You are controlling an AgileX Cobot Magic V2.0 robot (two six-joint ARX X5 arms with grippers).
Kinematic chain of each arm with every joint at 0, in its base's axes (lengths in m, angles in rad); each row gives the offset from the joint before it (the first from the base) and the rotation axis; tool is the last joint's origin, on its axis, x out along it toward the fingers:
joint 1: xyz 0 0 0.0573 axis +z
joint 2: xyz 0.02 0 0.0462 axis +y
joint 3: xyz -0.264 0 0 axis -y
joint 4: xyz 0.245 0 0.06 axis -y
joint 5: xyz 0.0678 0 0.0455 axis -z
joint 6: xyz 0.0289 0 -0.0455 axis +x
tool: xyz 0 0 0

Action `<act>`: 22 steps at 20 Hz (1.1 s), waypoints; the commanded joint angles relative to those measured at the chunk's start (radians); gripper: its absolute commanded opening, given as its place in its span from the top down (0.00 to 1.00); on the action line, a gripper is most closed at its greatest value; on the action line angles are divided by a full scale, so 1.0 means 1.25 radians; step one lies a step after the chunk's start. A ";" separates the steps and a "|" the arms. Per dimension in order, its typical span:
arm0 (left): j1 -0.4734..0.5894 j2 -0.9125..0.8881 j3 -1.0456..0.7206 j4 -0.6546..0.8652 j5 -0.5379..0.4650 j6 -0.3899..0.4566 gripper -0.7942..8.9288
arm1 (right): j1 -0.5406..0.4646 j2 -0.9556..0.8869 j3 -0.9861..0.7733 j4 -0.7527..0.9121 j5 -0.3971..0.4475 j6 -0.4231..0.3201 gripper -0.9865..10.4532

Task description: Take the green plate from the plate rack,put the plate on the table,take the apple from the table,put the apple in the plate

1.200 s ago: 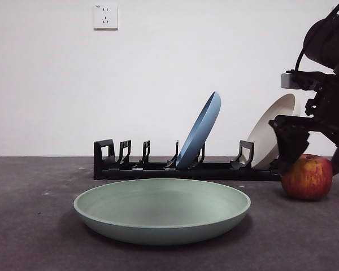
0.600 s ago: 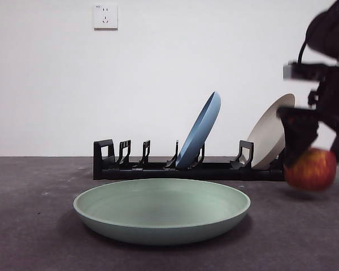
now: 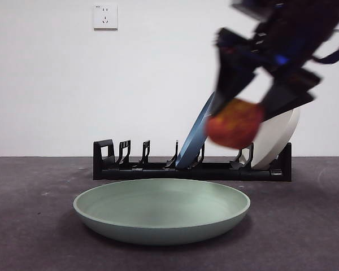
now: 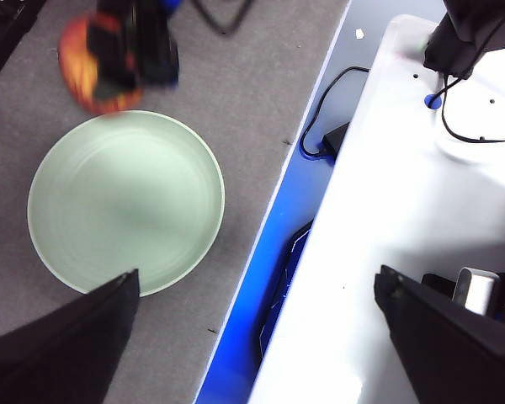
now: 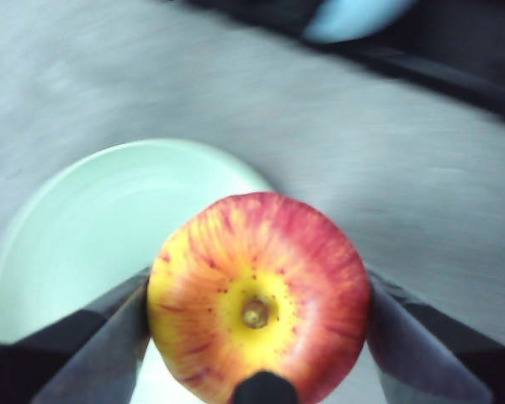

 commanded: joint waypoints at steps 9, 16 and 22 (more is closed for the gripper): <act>-0.001 0.001 -0.001 -0.020 0.001 -0.005 0.43 | 0.150 0.211 0.001 0.069 0.067 0.034 0.92; -0.001 0.001 -0.001 -0.026 0.001 -0.005 0.43 | 0.177 0.220 0.001 0.063 0.084 0.022 0.58; -0.001 0.001 -0.001 -0.025 0.001 -0.005 0.43 | 0.177 0.195 0.002 0.064 0.083 0.022 0.36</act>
